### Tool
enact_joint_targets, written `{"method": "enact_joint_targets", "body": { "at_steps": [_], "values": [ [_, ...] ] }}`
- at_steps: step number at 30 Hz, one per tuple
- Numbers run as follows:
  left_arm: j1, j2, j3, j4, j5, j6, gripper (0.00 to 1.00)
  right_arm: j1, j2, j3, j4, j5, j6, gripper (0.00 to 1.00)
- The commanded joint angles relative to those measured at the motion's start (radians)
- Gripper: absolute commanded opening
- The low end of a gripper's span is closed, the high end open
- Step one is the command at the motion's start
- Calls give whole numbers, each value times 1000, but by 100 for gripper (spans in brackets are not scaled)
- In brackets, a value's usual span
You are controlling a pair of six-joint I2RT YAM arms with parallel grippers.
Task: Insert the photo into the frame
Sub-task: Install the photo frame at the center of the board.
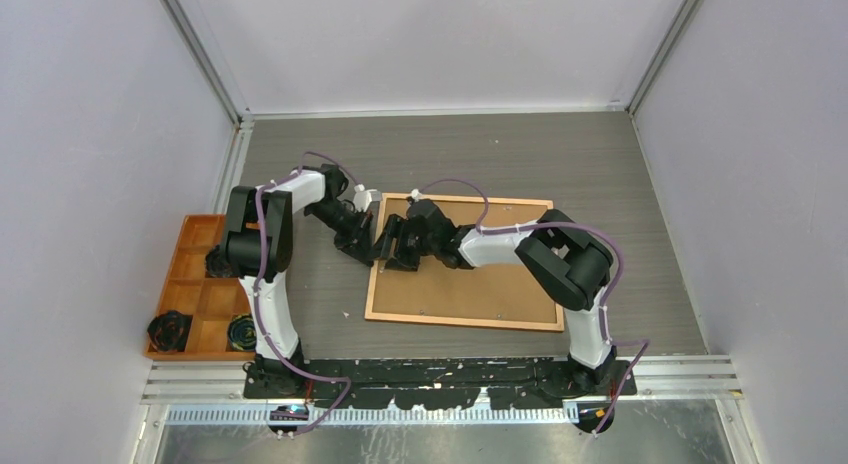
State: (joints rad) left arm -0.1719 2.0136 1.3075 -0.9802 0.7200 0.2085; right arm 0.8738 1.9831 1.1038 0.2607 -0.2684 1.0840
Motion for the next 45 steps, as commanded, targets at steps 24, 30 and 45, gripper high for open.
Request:
{"method": "enact_joint_targets", "body": {
  "at_steps": [24,30,45],
  "values": [
    [9,-18,11,60,-40,30,2,-31,-87,2,8,-18,-46,66],
    [15,-19,12,58,-39,28,2,-41,-41,57,-25,-29,-92,66],
    [15,-18,15,65,-34,22,1,-43,77,110,-19,-65,-92,66]
  ]
}}
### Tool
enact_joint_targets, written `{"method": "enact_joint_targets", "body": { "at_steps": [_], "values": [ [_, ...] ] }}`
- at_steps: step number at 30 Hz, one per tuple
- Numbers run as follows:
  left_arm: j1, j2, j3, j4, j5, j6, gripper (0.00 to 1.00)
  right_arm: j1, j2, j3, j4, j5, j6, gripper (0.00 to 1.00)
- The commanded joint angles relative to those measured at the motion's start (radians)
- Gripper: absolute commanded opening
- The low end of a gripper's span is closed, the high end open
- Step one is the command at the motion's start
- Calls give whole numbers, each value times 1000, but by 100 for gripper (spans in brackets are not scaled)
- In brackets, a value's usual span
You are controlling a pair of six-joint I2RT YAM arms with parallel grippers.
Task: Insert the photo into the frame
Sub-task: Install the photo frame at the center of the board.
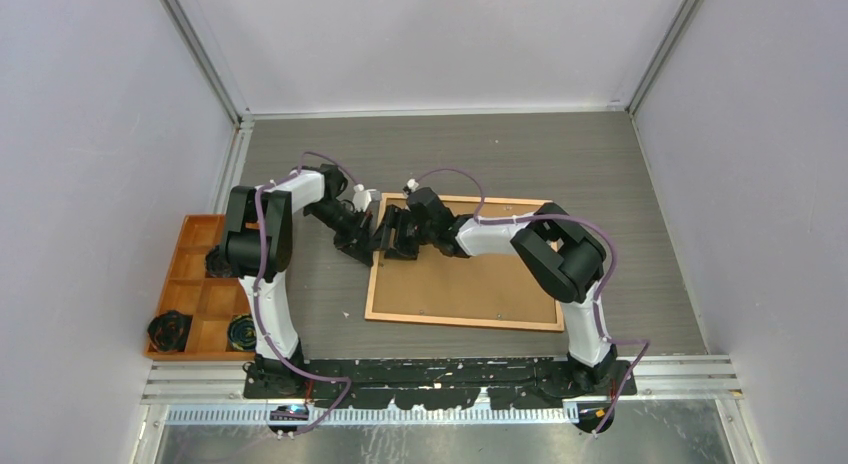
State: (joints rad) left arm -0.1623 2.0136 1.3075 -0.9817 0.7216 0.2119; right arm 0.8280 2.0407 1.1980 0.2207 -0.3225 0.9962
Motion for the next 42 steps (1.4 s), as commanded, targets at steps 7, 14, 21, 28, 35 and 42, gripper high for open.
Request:
{"method": "enact_joint_targets", "body": {
  "at_steps": [7,14,21,28,35,42],
  "values": [
    [6,-15,14,69,-37,17,1,21,29,5,39,-20,10,65],
    [6,-16,14,72,-40,14,1,33,35,6,48,-24,20,65],
    [6,-16,13,74,-44,13,1,30,33,20,37,-20,10,65],
    [17,-28,26,51,-44,22,1,-29,-28,53,-9,-25,-25,68],
    [64,-72,51,-6,-92,86,16,-305,-341,-99,-159,87,-100,91],
    [29,-130,-27,12,-201,151,26,-657,-644,-291,-425,354,-172,100]
  ]
}}
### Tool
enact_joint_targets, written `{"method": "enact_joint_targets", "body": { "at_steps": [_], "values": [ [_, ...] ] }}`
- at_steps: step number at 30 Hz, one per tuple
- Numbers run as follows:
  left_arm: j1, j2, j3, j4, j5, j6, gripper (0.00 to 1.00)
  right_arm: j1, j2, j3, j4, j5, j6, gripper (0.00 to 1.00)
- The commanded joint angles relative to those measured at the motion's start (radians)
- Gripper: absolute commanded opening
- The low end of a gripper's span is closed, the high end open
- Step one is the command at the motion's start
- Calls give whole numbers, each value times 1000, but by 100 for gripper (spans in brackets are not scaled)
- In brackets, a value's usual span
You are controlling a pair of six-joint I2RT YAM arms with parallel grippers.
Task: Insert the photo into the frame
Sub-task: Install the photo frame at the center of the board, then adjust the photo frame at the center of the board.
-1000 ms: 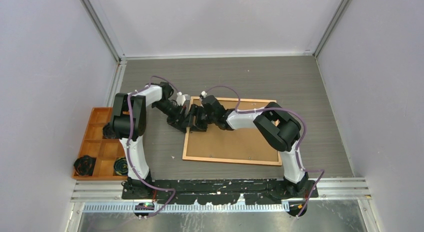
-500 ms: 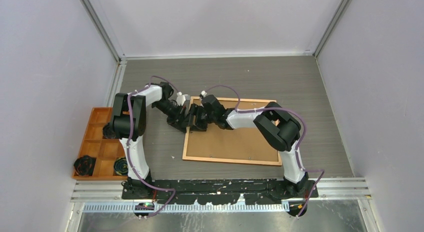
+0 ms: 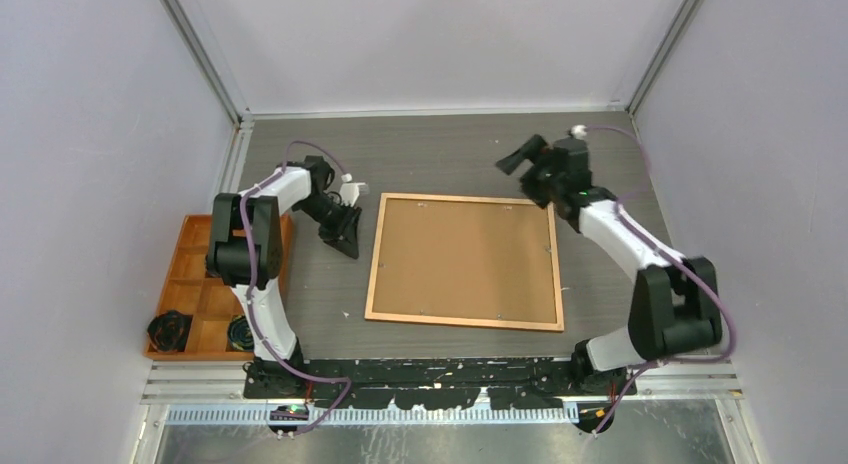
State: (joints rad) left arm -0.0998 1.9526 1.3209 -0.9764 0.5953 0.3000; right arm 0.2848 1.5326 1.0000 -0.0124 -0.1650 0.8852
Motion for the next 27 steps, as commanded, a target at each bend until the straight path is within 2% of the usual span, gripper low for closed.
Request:
{"method": "enact_joint_targets", "body": {
  "at_steps": [1,5,10,13,17,20,27],
  "values": [
    [-51,-75,-57,15,-92,67,26,-155,-163,-118,-211,240,-61,100],
    [-141,-93,-114,34,-159,81,26,-265,-215,-203,-211,313,-58,100],
    [-211,-108,-147,43,-186,83,25,-300,-146,-232,-169,302,-56,100],
    [-232,-113,-153,35,-182,88,24,-302,-58,-225,-132,266,-43,100],
    [-269,-119,-156,25,-171,92,24,-302,57,-206,-34,140,3,99],
    [-323,-110,-144,17,-154,86,24,-286,156,-135,9,38,39,97],
    [-550,-13,-47,-4,-90,45,24,-112,410,200,-34,-65,33,96]
  ]
}}
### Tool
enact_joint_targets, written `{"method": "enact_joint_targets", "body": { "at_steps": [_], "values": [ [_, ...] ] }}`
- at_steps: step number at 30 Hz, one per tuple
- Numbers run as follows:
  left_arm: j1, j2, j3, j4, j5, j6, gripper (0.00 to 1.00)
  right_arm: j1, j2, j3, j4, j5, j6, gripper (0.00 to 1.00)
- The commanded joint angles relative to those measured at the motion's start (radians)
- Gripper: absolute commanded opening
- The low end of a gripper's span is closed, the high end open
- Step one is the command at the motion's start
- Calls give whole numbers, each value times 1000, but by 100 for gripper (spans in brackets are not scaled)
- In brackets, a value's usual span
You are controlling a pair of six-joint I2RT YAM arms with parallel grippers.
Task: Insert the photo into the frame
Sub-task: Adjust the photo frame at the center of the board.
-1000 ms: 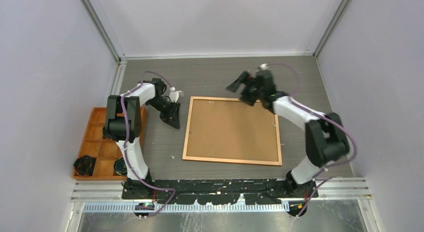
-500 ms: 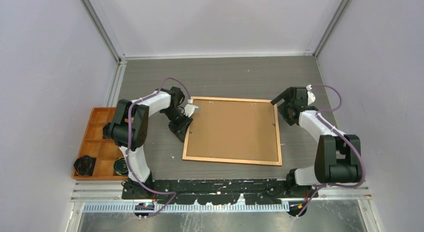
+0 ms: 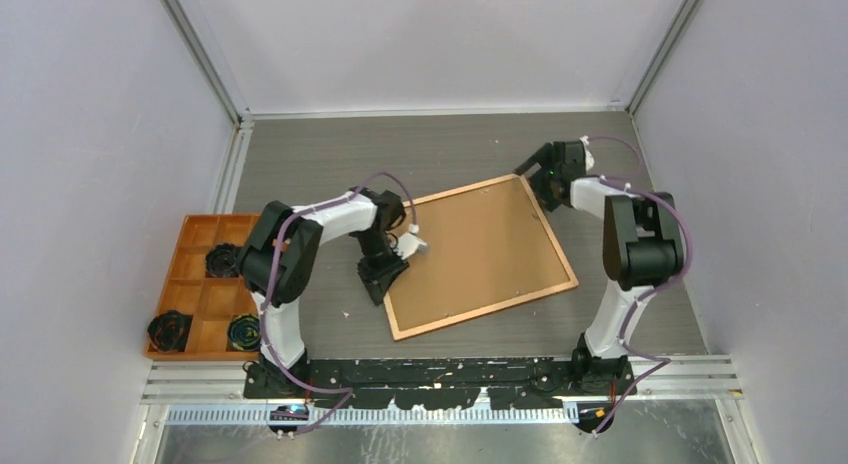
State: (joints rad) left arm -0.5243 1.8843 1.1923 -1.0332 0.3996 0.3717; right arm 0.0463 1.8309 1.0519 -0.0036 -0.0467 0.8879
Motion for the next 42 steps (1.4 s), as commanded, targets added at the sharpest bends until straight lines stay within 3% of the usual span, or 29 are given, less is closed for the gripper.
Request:
{"method": "enact_joint_targets", "body": {
  "at_steps": [1,6,12,13,14,16,19,23,28,32,36,42],
  "values": [
    [-161,72,103,43,123,-28,25,151,150,210,-67,-191,16,96],
    [-305,131,211,-45,212,-3,34,211,312,519,-223,-234,-48,97],
    [-295,59,241,-228,264,141,58,157,258,594,-284,-142,-117,100],
    [-276,33,242,-255,268,160,66,147,230,588,-289,-121,-133,100],
    [-253,2,252,-289,276,186,86,137,196,580,-297,-103,-147,100],
    [-189,-40,288,-358,297,231,91,114,139,548,-308,-77,-162,100],
    [-52,-85,362,-403,301,265,92,83,33,446,-310,-35,-166,100],
    [159,-55,424,-261,187,172,88,56,-152,237,-298,31,-126,100],
    [339,124,510,-112,72,38,66,49,-392,-20,-343,105,-54,100],
    [363,190,462,-11,12,18,59,46,-557,-194,-407,98,-21,100],
    [360,220,415,5,55,25,55,44,-694,-357,-393,64,19,100],
    [321,168,267,-8,146,90,51,21,-653,-441,-257,-19,52,100]
  ]
}}
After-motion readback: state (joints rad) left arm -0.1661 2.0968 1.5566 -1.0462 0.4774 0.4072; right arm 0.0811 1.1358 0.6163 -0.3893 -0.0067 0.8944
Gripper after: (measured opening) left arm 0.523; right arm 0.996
